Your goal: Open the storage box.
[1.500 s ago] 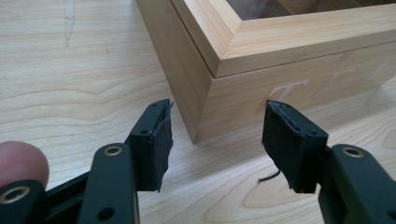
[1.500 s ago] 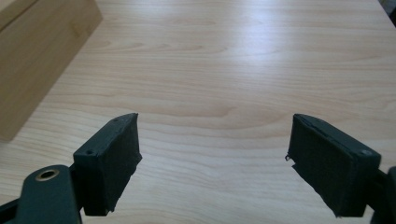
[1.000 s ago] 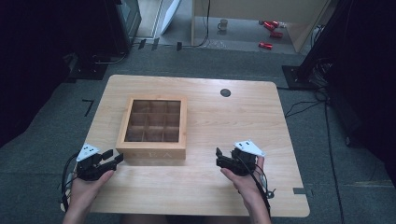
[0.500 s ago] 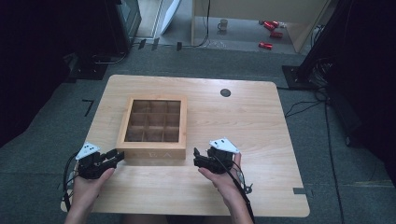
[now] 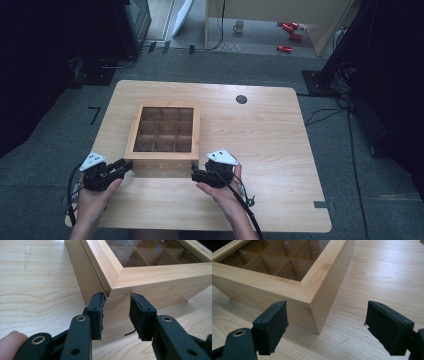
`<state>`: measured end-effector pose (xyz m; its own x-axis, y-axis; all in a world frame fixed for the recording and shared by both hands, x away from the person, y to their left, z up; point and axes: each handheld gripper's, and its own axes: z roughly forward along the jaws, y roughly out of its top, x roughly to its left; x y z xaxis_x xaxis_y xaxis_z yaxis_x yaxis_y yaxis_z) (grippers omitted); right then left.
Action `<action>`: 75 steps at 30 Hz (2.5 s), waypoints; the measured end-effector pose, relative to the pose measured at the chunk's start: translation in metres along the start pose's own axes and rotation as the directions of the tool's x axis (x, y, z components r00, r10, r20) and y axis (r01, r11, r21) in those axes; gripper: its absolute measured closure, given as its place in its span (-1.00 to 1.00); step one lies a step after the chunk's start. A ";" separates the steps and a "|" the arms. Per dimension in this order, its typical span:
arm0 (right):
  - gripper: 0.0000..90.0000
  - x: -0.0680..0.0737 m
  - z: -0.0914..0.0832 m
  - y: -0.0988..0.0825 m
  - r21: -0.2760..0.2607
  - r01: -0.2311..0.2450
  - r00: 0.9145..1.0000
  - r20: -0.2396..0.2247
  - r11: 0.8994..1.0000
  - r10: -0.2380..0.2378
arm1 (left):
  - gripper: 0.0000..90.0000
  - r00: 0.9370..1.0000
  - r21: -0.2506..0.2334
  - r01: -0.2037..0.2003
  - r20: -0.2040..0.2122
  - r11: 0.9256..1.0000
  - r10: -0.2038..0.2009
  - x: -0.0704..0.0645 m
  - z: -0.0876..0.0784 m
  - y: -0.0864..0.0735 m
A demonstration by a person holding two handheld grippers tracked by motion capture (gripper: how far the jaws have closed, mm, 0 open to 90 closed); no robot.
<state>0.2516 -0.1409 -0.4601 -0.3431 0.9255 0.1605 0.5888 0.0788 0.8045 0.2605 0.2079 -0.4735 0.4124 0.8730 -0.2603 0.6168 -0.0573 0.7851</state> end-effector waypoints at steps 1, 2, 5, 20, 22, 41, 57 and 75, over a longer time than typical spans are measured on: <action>-0.61 0.002 0.001 -0.001 0.001 0.003 1.000 -0.004 1.000 -0.003 | 0.44 1.000 -0.002 0.004 0.006 1.000 -0.004 0.001 0.000 0.000; -0.61 0.002 0.001 -0.001 0.001 0.003 1.000 -0.004 1.000 -0.003 | 0.44 1.000 -0.002 0.004 0.006 1.000 -0.004 0.001 0.000 0.000; -0.61 0.008 0.005 -0.003 0.011 0.007 1.000 -0.021 1.000 -0.007 | 0.45 1.000 -0.006 0.017 0.026 1.000 -0.017 0.003 -0.001 0.000; -0.61 0.024 0.021 -0.013 0.052 0.037 0.999 -0.036 0.998 -0.035 | 0.48 1.000 0.001 0.005 0.016 1.000 -0.005 0.004 0.002 -0.001; -0.60 0.024 0.021 -0.013 0.052 0.038 0.999 -0.035 0.998 -0.036 | 0.48 1.000 0.001 0.006 0.016 1.000 -0.006 0.004 0.002 -0.001; -0.02 0.018 0.027 -0.012 0.005 0.030 0.998 -0.050 1.000 -0.029 | 0.50 1.000 -0.010 0.001 0.012 1.000 0.000 0.004 0.001 -0.001; 0.10 0.016 0.021 -0.010 -0.040 -0.001 0.998 -0.061 0.999 -0.002 | 0.22 1.000 0.004 -0.003 0.020 1.000 0.003 0.014 -0.001 -0.006; 0.09 0.018 0.012 0.001 -0.096 0.056 0.996 -0.059 0.994 -0.062 | -0.37 0.990 0.117 -0.046 -0.131 0.992 0.061 0.019 0.018 -0.033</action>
<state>0.2553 -0.1200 -0.4634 -0.4216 0.8953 0.1436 0.4954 0.0948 0.8634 0.2601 0.2176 -0.5140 0.3581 0.9237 -0.1361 0.6712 -0.1534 0.7252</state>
